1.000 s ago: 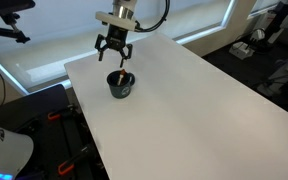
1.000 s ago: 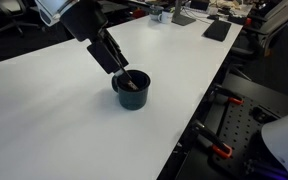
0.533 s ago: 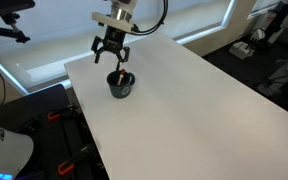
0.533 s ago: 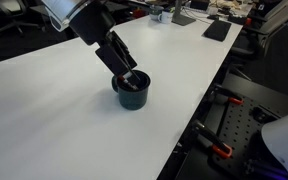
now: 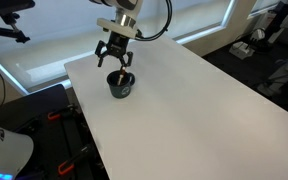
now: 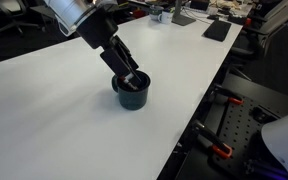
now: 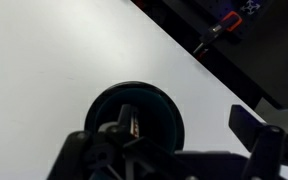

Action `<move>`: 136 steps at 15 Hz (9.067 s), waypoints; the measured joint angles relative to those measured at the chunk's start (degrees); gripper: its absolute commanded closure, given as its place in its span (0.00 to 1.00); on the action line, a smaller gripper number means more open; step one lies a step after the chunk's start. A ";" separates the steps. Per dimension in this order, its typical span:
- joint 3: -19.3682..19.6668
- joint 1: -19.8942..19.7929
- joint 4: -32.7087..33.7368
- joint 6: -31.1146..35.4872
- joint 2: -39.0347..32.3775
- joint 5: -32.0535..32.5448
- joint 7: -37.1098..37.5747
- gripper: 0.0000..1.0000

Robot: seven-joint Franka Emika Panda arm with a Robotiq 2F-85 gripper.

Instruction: Remove the red marker from the dark green mug.

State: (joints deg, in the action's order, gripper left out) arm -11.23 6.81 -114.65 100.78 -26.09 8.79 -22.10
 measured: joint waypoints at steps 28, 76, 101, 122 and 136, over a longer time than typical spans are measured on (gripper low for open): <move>1.68 -1.48 5.08 0.06 -5.29 0.22 -1.10 0.00; 2.01 -1.11 15.39 -5.89 -11.33 2.53 -1.01 0.16; 2.01 -1.76 15.40 -6.08 -12.19 1.99 -1.02 0.41; 1.90 -0.36 14.00 -5.69 -10.18 -1.76 6.66 0.00; 1.70 2.88 14.03 -14.91 -3.72 -5.26 15.18 0.00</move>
State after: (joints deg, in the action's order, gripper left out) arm -9.53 9.69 -100.63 85.87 -29.81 3.53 -6.92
